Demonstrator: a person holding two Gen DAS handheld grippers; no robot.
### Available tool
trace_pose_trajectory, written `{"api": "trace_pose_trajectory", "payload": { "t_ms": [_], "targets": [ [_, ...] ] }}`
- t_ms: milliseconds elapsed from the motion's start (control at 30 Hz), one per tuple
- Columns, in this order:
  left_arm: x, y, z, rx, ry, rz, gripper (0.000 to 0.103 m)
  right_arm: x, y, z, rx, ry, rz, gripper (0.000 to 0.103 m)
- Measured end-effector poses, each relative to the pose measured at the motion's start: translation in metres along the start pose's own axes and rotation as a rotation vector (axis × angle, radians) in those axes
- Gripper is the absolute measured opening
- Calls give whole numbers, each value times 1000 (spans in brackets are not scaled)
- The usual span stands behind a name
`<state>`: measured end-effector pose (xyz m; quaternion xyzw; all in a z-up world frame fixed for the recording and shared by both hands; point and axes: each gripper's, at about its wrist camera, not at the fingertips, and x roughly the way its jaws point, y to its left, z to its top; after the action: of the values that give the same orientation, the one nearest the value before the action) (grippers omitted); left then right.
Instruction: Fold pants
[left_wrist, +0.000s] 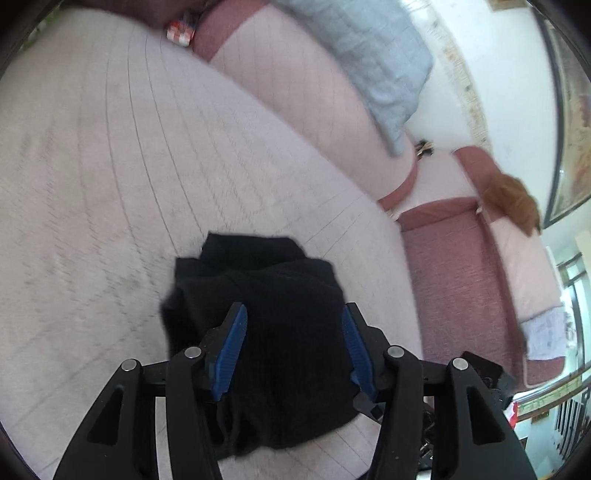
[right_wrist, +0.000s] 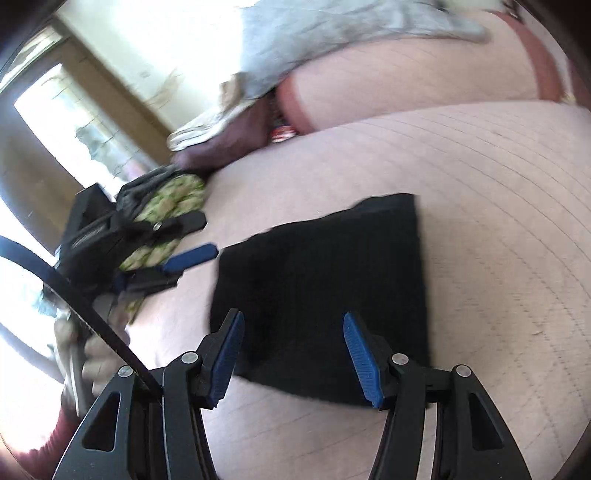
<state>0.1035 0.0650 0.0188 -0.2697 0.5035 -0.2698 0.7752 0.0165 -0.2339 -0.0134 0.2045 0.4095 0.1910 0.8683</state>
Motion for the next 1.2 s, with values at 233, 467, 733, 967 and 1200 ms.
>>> {"api": "trace_pose_trajectory", "payload": {
  "t_ms": [233,467,733,967,1200],
  "targets": [
    [33,25,-14,8,-1,17,52,17,-19,-9,23,5,-42,51],
    [-7,7,-26,91,-76,32,52,-23,-16,-15,-12,-111,-59,54],
    [-49,-42,-89,258,-283,380,57,-70,-77,-43,116,-219,-214,63],
    [-54,-34,-123,175,-320,485,58,-81,-105,-53,243,-249,-174,63],
    [-50,-37,-128,187,-293,582,59,-78,-103,-54,271,-246,-114,64]
  ]
}}
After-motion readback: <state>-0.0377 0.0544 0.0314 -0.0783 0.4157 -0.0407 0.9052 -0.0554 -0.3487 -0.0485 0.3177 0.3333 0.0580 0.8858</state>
